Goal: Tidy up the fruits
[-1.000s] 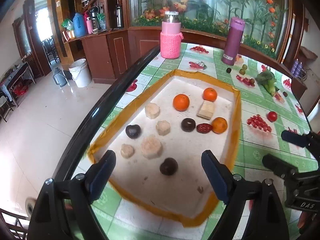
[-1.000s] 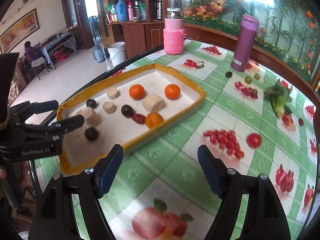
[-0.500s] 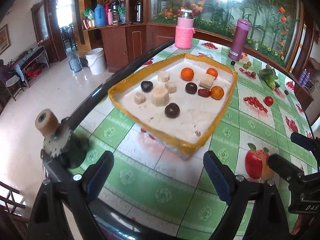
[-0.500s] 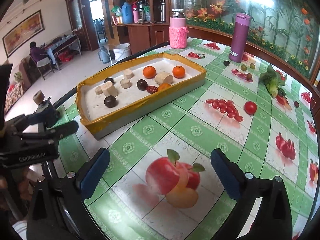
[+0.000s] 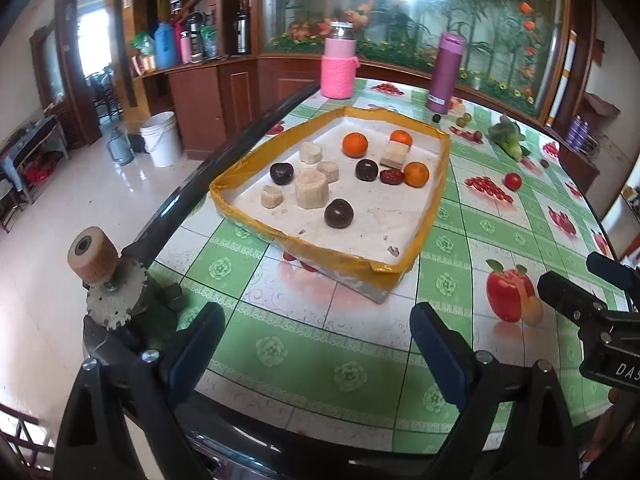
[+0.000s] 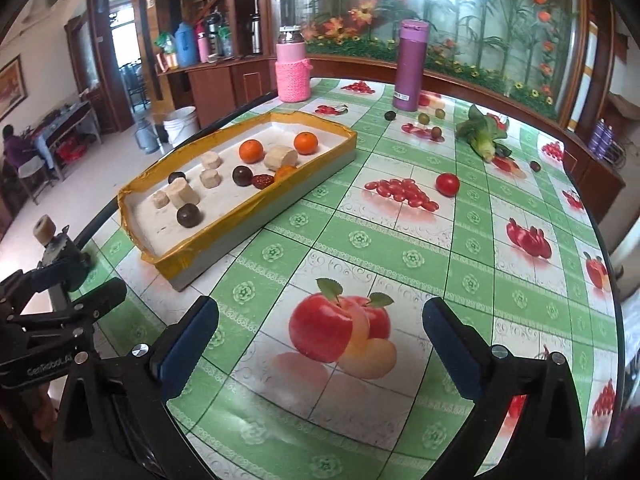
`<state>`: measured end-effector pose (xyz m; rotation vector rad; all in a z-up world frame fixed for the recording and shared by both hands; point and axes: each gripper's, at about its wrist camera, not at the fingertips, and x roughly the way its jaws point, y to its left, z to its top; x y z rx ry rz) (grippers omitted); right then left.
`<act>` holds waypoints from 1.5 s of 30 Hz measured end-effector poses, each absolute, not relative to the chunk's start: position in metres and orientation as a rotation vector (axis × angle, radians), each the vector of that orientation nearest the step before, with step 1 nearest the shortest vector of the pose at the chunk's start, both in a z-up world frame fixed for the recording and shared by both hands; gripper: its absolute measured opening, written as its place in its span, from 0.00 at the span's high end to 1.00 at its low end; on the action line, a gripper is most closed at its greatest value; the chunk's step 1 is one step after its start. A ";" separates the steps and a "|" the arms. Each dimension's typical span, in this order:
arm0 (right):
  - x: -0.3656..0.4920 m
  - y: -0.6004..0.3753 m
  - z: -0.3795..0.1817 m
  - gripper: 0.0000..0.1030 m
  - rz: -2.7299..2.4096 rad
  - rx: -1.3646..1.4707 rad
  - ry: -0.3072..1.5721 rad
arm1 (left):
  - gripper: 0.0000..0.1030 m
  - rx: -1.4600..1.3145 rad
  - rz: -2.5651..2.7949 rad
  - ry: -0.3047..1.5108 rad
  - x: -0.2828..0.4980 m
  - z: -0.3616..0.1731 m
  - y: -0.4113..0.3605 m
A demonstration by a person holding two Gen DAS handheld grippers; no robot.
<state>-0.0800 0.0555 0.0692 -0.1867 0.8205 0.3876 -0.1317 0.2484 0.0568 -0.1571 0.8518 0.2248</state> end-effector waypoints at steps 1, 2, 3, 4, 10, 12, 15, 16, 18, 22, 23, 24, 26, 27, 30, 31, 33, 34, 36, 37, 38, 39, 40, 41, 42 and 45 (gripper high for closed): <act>-0.083 0.057 0.070 0.00 0.381 -0.181 0.815 | 0.07 -0.152 0.225 0.847 -0.134 0.057 0.251; -0.087 0.058 0.071 0.00 0.374 -0.179 0.809 | 0.07 -0.150 0.220 0.842 -0.136 0.057 0.255; -0.091 0.060 0.071 0.00 0.368 -0.182 0.803 | 0.06 -0.147 0.221 0.838 -0.139 0.057 0.258; -0.095 0.063 0.071 0.00 0.361 -0.188 0.799 | 0.03 -0.145 0.229 0.837 -0.140 0.057 0.260; -0.105 0.070 0.069 0.00 0.324 -0.205 0.802 | 0.01 -0.137 0.254 0.841 -0.140 0.060 0.269; -0.107 0.070 0.070 0.00 0.316 -0.206 0.802 | 0.01 -0.135 0.253 0.839 -0.141 0.063 0.270; -0.111 0.071 0.071 0.00 0.308 -0.213 0.797 | 0.01 -0.127 0.263 0.824 -0.143 0.067 0.271; -0.112 0.072 0.071 0.00 0.307 -0.216 0.794 | 0.01 -0.129 0.262 0.819 -0.144 0.068 0.272; -0.114 0.073 0.072 0.00 0.303 -0.228 0.786 | 0.01 -0.134 0.267 0.815 -0.145 0.069 0.273; -0.118 0.071 0.074 0.00 0.295 -0.234 0.774 | 0.01 -0.119 0.306 0.817 -0.144 0.070 0.276; -0.118 0.070 0.075 0.00 0.293 -0.233 0.773 | 0.01 -0.105 0.318 0.811 -0.144 0.070 0.276; -0.118 0.069 0.075 0.00 0.291 -0.233 0.773 | 0.01 -0.095 0.326 0.810 -0.144 0.070 0.275; -0.119 0.068 0.076 0.00 0.290 -0.233 0.771 | 0.01 -0.095 0.320 0.817 -0.142 0.070 0.276; -0.120 0.068 0.076 0.00 0.289 -0.233 0.771 | 0.01 -0.100 0.320 0.820 -0.142 0.069 0.277; -0.121 0.067 0.076 0.00 0.288 -0.237 0.768 | 0.01 -0.112 0.329 0.818 -0.141 0.069 0.278; -0.121 0.066 0.076 0.00 0.288 -0.238 0.767 | 0.01 -0.115 0.331 0.816 -0.142 0.069 0.278; -0.121 0.066 0.076 0.00 0.287 -0.238 0.768 | 0.01 -0.121 0.330 0.813 -0.142 0.070 0.279; -0.121 0.065 0.076 0.00 0.288 -0.238 0.768 | 0.01 -0.124 0.327 0.812 -0.143 0.069 0.279; -0.121 0.065 0.076 0.00 0.287 -0.239 0.768 | 0.01 -0.124 0.325 0.814 -0.143 0.069 0.279; -0.121 0.065 0.076 0.00 0.288 -0.239 0.768 | 0.01 -0.126 0.325 0.815 -0.143 0.069 0.280; -0.122 0.065 0.076 0.00 0.288 -0.240 0.767 | 0.01 -0.129 0.322 0.817 -0.144 0.069 0.280; -0.122 0.065 0.075 0.00 0.289 -0.242 0.767 | 0.01 -0.134 0.319 0.816 -0.144 0.069 0.280; -0.122 0.065 0.075 0.00 0.289 -0.244 0.767 | 0.01 -0.139 0.318 0.816 -0.144 0.069 0.281; -0.123 0.065 0.075 0.00 0.290 -0.244 0.767 | 0.01 -0.144 0.316 0.817 -0.144 0.070 0.281; -0.123 0.065 0.075 0.00 0.290 -0.244 0.768 | 0.01 -0.148 0.312 0.818 -0.144 0.070 0.281; -0.124 0.065 0.074 0.00 0.292 -0.246 0.771 | 0.01 -0.159 0.299 0.827 -0.143 0.070 0.282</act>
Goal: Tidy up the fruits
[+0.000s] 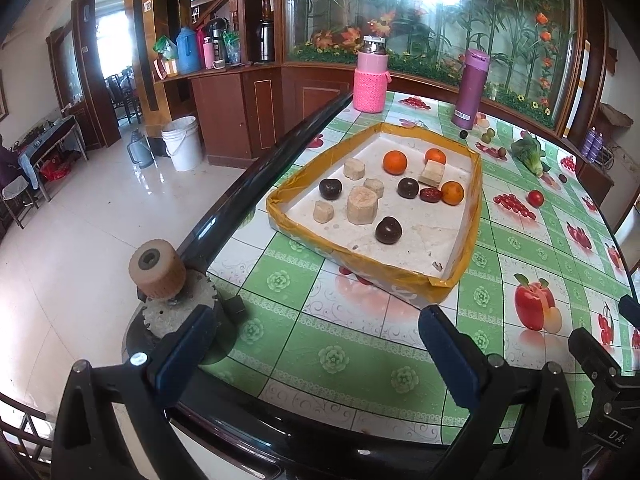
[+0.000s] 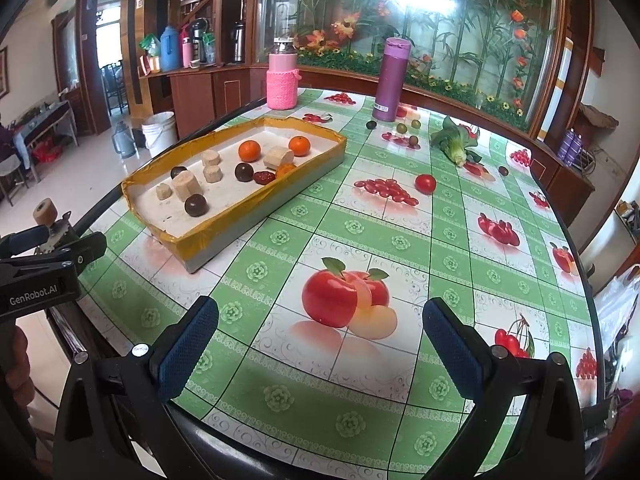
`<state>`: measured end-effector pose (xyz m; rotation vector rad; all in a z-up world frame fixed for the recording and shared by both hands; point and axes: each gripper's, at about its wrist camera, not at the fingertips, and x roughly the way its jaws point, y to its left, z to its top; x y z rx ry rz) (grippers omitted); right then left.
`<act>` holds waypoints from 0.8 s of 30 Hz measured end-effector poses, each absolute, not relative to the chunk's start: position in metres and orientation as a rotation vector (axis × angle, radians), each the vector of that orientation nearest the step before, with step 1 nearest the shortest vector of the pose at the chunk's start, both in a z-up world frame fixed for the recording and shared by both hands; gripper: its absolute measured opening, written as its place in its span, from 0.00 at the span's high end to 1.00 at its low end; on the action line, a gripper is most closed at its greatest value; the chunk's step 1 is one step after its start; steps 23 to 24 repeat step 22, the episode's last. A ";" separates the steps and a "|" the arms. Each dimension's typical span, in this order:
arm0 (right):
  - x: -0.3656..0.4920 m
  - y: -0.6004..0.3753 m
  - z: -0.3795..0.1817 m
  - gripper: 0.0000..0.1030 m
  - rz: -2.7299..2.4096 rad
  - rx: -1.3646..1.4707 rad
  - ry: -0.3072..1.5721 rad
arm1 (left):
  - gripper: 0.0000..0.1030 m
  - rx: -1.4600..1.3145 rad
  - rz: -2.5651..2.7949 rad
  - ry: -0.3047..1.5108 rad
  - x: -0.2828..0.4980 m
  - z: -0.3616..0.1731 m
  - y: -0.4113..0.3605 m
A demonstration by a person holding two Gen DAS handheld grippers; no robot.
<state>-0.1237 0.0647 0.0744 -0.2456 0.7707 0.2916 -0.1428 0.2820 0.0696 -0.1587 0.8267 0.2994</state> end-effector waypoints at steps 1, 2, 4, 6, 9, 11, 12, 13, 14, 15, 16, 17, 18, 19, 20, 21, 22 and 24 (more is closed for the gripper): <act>-0.124 0.065 0.074 0.00 0.292 -0.246 0.772 | 0.01 -0.161 0.298 0.828 -0.143 0.069 0.282; -0.124 0.065 0.074 0.00 0.292 -0.245 0.773 | 0.01 -0.162 0.295 0.828 -0.143 0.070 0.282; -0.124 0.065 0.074 0.00 0.293 -0.243 0.774 | 0.01 -0.160 0.286 0.823 -0.143 0.070 0.281; -0.124 0.064 0.073 0.00 0.292 -0.238 0.777 | 0.01 -0.157 0.274 0.804 -0.145 0.072 0.280; -0.123 0.064 0.073 0.00 0.289 -0.231 0.780 | 0.01 -0.153 0.273 0.771 -0.147 0.075 0.279; -0.123 0.064 0.073 0.00 0.288 -0.228 0.781 | 0.01 -0.145 0.277 0.760 -0.147 0.077 0.279; -0.123 0.064 0.073 0.00 0.288 -0.227 0.782 | 0.01 -0.143 0.277 0.761 -0.147 0.077 0.279; -0.123 0.064 0.073 0.00 0.289 -0.228 0.782 | 0.01 -0.147 0.275 0.764 -0.146 0.077 0.280; -0.123 0.064 0.072 0.00 0.289 -0.229 0.782 | 0.01 -0.153 0.272 0.768 -0.145 0.076 0.281; -0.123 0.064 0.072 0.00 0.288 -0.229 0.782 | 0.01 -0.160 0.266 0.773 -0.145 0.076 0.281; -0.123 0.064 0.073 0.00 0.289 -0.229 0.782 | 0.01 -0.165 0.263 0.779 -0.144 0.075 0.282; -0.123 0.064 0.072 0.00 0.290 -0.230 0.782 | 0.01 -0.166 0.259 0.785 -0.143 0.074 0.282; -0.123 0.064 0.072 0.00 0.289 -0.231 0.783 | 0.01 -0.165 0.255 0.791 -0.142 0.074 0.281; -0.123 0.064 0.072 0.00 0.289 -0.231 0.782 | 0.01 -0.160 0.256 0.795 -0.142 0.073 0.280; -0.123 0.064 0.072 0.00 0.289 -0.230 0.782 | 0.01 -0.152 0.260 0.799 -0.141 0.073 0.279; -0.122 0.064 0.072 0.00 0.288 -0.230 0.783 | 0.01 -0.146 0.263 0.801 -0.141 0.073 0.278; -0.123 0.064 0.072 0.00 0.288 -0.230 0.784 | 0.01 -0.143 0.263 0.800 -0.141 0.073 0.277; -0.123 0.064 0.072 0.00 0.288 -0.230 0.784 | 0.01 -0.143 0.263 0.800 -0.141 0.073 0.277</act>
